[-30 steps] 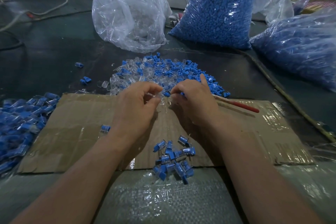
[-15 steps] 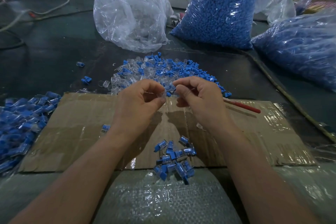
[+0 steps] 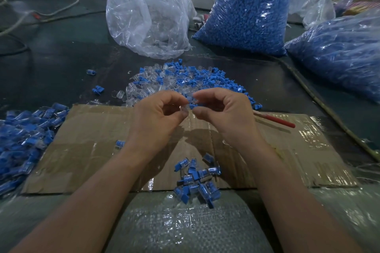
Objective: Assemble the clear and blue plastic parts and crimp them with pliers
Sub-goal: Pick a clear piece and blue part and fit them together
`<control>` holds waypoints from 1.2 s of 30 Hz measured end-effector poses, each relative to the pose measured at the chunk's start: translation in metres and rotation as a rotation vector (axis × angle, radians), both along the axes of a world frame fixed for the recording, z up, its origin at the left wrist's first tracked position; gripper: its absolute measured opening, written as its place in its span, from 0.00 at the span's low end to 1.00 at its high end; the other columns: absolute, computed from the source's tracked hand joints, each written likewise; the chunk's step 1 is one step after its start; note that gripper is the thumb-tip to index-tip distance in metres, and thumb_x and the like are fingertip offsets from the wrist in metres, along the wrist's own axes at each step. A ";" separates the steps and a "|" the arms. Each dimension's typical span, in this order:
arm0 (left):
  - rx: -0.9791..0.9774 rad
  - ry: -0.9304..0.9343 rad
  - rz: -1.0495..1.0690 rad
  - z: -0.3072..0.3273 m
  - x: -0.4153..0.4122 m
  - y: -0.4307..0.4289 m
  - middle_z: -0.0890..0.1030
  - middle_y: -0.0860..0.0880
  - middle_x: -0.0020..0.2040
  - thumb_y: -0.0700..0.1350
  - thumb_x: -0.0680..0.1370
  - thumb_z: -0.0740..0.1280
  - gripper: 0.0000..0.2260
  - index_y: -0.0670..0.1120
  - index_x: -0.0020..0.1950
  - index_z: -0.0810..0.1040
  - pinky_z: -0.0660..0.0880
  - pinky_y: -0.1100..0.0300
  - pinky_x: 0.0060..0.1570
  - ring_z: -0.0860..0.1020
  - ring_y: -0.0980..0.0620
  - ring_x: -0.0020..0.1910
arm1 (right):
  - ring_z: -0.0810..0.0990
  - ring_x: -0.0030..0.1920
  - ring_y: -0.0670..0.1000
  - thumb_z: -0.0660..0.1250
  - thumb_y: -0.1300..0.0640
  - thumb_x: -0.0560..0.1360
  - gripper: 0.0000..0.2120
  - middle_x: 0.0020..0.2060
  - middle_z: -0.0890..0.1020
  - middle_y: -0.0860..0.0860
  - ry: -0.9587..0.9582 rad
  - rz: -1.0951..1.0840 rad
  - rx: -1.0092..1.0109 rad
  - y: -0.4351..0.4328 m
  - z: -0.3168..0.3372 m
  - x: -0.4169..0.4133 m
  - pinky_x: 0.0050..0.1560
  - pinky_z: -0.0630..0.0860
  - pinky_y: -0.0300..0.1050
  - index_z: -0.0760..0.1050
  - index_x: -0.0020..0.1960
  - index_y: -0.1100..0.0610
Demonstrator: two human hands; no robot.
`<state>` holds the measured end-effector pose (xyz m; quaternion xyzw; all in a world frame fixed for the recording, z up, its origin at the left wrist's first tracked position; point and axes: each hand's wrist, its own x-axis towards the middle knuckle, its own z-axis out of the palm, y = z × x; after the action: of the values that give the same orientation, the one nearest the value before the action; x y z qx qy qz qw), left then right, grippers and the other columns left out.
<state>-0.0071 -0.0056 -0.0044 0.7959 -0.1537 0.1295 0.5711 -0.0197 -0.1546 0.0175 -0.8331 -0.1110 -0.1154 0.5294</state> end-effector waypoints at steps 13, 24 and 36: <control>0.023 0.001 0.013 0.002 -0.002 0.000 0.79 0.60 0.36 0.35 0.69 0.73 0.18 0.60 0.40 0.76 0.74 0.75 0.38 0.79 0.65 0.38 | 0.81 0.43 0.44 0.70 0.68 0.70 0.19 0.40 0.82 0.43 0.020 0.071 0.005 0.001 0.001 -0.002 0.47 0.79 0.39 0.77 0.43 0.42; 0.044 0.009 -0.067 0.004 -0.005 -0.001 0.79 0.61 0.37 0.34 0.69 0.72 0.18 0.58 0.40 0.77 0.72 0.77 0.39 0.79 0.67 0.39 | 0.82 0.36 0.46 0.71 0.69 0.68 0.15 0.35 0.82 0.46 -0.005 0.055 0.077 0.001 0.003 -0.004 0.40 0.79 0.37 0.79 0.39 0.48; 0.052 -0.004 -0.059 0.005 -0.007 -0.002 0.79 0.60 0.38 0.35 0.69 0.72 0.16 0.57 0.41 0.77 0.73 0.76 0.39 0.79 0.66 0.40 | 0.80 0.35 0.49 0.71 0.66 0.70 0.14 0.34 0.80 0.48 -0.072 -0.006 -0.091 0.002 0.002 -0.004 0.37 0.79 0.43 0.73 0.38 0.48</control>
<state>-0.0139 -0.0076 0.0007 0.8052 -0.1818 0.1101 0.5536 -0.0242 -0.1531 0.0198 -0.8519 -0.1328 -0.1416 0.4864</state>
